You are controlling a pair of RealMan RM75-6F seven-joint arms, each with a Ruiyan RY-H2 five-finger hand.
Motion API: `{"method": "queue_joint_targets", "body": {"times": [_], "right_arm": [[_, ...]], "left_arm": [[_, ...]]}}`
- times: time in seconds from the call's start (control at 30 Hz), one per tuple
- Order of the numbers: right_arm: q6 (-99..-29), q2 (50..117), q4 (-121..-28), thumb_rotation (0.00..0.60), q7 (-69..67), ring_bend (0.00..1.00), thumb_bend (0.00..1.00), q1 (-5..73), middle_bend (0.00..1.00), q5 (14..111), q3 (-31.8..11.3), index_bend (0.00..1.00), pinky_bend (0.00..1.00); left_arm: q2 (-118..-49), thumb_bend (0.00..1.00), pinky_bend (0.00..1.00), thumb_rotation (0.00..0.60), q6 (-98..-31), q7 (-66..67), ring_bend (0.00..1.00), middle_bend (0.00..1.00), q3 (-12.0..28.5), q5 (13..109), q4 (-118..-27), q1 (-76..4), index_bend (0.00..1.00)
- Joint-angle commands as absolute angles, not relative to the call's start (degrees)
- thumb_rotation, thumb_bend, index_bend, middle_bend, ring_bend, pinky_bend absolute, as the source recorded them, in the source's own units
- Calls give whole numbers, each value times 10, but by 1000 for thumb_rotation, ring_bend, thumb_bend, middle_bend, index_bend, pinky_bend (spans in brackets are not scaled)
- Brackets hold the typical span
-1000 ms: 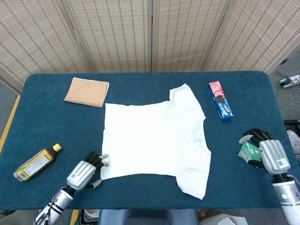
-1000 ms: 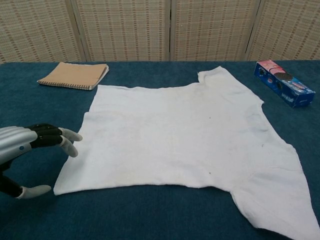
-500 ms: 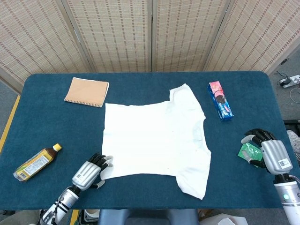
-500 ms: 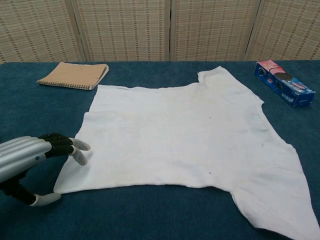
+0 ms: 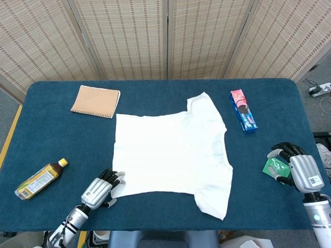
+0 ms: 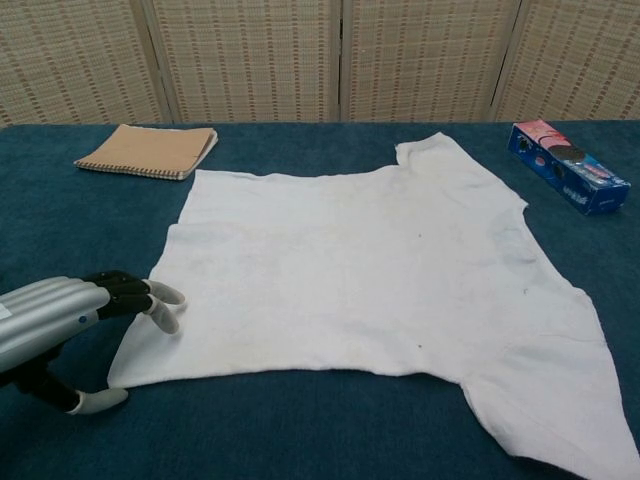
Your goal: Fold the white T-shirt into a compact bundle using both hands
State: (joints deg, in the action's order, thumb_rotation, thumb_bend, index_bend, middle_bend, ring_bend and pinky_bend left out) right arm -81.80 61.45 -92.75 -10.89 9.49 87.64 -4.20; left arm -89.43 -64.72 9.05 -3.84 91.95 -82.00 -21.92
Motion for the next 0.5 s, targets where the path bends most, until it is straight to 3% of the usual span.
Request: {"method": "queue_joint_targets", "body": {"times": [0.03,0.5], "right_arm": [[-818,614,-927,600,-109,209,293,94,322,875,-42,448,242],[-820,614,-926,600,-109,209,294,89,322,871,-42,448,242]], "left_arm": [[-896,272,67,600,-644,91,137,157,-39,916,-820,-221,332],[-911,272,67,600,-658,82,146,157,-32,911,-799,-224,369]]}}
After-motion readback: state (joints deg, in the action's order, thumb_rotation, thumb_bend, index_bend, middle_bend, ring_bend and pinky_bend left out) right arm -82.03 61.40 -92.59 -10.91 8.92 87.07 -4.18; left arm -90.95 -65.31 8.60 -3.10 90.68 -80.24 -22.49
